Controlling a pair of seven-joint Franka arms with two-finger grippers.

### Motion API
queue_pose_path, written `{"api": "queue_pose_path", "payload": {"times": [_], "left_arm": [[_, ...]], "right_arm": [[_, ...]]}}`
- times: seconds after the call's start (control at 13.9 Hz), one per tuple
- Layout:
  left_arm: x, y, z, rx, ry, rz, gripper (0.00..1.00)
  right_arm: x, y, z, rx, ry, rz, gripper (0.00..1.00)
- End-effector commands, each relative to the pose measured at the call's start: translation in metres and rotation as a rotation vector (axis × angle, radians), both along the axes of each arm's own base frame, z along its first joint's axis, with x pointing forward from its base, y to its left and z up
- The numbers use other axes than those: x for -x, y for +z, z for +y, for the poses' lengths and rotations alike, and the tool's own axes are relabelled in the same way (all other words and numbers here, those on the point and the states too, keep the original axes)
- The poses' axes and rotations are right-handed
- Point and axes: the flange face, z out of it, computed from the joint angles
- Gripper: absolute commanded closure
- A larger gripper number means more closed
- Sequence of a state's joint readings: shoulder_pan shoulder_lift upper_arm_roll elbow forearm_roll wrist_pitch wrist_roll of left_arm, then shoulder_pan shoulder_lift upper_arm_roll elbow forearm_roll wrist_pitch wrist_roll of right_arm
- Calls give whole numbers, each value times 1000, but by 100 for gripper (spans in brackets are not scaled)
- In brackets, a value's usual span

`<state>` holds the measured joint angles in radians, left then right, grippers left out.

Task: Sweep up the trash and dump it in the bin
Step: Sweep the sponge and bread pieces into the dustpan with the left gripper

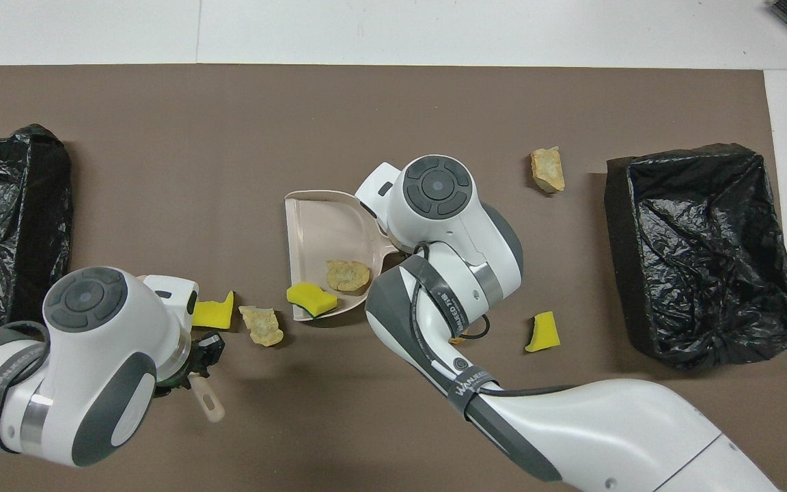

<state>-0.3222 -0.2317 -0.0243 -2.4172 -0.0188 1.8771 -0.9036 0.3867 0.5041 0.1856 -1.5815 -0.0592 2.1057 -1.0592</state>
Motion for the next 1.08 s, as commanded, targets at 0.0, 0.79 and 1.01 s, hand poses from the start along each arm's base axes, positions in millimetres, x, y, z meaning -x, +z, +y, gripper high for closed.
{"api": "queue_pose_path", "payload": {"times": [0.0, 0.79, 1.01], "left_arm": [[34, -3, -13, -3, -55, -63, 100], [-15, -30, -119, 231, 36, -195, 100], [-2, -26, -157, 299, -132, -273, 100]], "right_arm": [[3, 6, 1, -17, -29, 0, 100], [13, 0, 5, 89, 39, 3, 100], [12, 0, 4, 89, 39, 3, 100]]}}
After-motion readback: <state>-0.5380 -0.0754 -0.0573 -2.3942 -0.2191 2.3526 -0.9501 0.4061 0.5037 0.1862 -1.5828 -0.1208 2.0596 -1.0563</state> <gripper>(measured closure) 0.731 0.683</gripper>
